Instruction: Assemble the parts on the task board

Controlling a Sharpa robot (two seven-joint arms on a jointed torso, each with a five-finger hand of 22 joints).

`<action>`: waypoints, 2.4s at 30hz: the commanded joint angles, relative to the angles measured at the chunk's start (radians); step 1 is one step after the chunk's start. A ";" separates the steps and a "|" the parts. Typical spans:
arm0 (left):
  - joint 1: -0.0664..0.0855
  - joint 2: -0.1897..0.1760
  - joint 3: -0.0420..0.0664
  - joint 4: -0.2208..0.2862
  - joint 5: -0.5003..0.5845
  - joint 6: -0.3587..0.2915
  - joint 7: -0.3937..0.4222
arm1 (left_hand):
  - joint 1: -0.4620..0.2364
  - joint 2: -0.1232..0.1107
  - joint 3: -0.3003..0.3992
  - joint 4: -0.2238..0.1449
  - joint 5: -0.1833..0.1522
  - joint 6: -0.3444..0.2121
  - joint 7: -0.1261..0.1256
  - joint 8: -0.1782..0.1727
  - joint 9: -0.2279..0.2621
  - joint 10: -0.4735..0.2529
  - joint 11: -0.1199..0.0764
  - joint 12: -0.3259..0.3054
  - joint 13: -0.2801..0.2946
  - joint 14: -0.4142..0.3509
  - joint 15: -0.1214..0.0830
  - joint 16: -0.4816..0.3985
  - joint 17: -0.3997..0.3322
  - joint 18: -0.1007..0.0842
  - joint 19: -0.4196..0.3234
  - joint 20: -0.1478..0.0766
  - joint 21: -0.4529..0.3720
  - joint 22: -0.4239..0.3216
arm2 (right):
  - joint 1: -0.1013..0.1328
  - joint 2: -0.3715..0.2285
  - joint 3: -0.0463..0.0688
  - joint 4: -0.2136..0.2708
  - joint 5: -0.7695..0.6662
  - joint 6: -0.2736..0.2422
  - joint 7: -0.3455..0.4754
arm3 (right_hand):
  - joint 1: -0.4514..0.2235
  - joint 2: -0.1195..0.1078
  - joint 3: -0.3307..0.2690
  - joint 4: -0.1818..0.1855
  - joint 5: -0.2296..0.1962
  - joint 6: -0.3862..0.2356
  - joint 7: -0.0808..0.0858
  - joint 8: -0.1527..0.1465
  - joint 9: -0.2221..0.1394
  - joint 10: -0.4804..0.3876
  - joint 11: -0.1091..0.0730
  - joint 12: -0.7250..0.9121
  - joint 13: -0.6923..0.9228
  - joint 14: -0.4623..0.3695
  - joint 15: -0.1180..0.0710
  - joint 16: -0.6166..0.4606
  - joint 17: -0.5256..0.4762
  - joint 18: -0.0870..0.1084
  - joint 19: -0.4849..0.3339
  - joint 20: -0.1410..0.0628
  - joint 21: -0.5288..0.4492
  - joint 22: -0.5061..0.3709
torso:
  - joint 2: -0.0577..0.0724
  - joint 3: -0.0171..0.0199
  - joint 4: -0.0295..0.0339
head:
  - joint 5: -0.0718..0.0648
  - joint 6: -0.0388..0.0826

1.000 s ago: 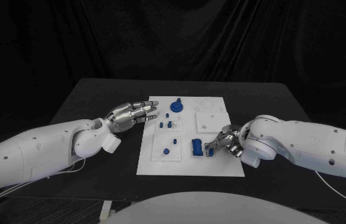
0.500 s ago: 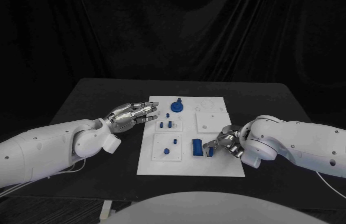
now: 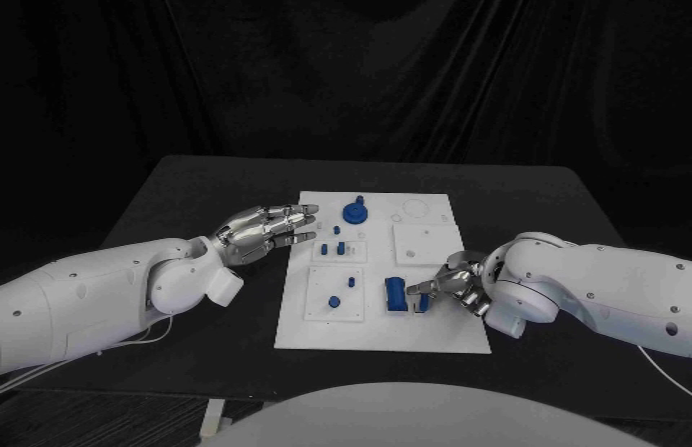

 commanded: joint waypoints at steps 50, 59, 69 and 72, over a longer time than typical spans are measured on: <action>-0.007 0.007 0.001 -0.006 0.002 0.028 -0.023 | -0.007 0.008 0.012 -0.001 0.004 0.012 0.005 0.008 0.002 0.001 0.007 0.003 0.001 0.007 0.010 0.010 0.002 0.019 -0.004 0.006 0.002 -0.001 | 0.000 -0.012 0.000 0.036 -0.052 -0.011 0.001 | 0.045 0.051 -0.098 0.085 0.006 -0.224 -0.036 0.297 0.254 0.105 -0.050 0.006 0.263 0.054 -0.041 0.009 0.023 0.012 0.020 -0.040 -0.014 0.186 | 0.001 -0.0003 0.0009 | 0.004 0.000; -0.008 0.008 0.001 -0.007 0.002 0.030 -0.027 | -0.007 0.009 0.013 -0.001 0.004 0.014 0.005 0.008 0.002 0.001 0.007 0.004 0.001 0.006 0.011 0.009 0.002 0.019 -0.004 0.006 0.002 -0.001 | 0.001 -0.015 0.001 0.045 -0.069 -0.013 0.003 | 0.045 0.058 -0.114 0.104 0.010 -0.249 -0.048 0.379 0.323 0.105 -0.060 0.006 0.263 0.055 -0.049 0.010 0.028 0.012 0.021 -0.047 -0.015 0.186 | 0.000 -0.0002 0.0005 | 0.007 0.000; -0.009 0.003 0.001 -0.004 0.002 0.027 -0.017 | -0.008 0.009 0.013 -0.001 0.004 0.018 0.005 0.009 0.003 0.001 0.008 0.004 0.001 0.006 0.011 0.009 0.002 0.019 -0.004 0.006 0.002 0.000 | 0.010 -0.038 0.001 0.071 -0.074 -0.071 0.014 | 0.022 0.067 -0.127 0.138 0.020 -0.250 -0.046 0.411 0.351 0.105 -0.060 0.006 0.263 0.055 -0.049 0.011 0.031 0.012 0.020 -0.049 -0.018 0.185 | 0.000 -0.0002 0.0011 | 0.011 0.000; -0.009 -0.004 0.001 0.002 0.002 0.021 0.000 | -0.008 0.005 0.013 -0.003 0.004 0.021 0.005 0.011 0.003 0.002 0.009 0.004 0.001 0.007 0.011 0.010 0.002 0.019 -0.002 0.007 0.003 0.003 | 0.031 -0.060 0.001 0.095 -0.074 -0.111 0.034 | -0.007 0.078 -0.140 0.188 0.052 -0.247 -0.043 0.421 0.358 0.105 -0.056 0.006 0.263 0.057 -0.046 0.014 0.037 0.012 0.021 -0.047 -0.018 0.185 | 0.000 -0.0001 0.0016 | 0.010 0.000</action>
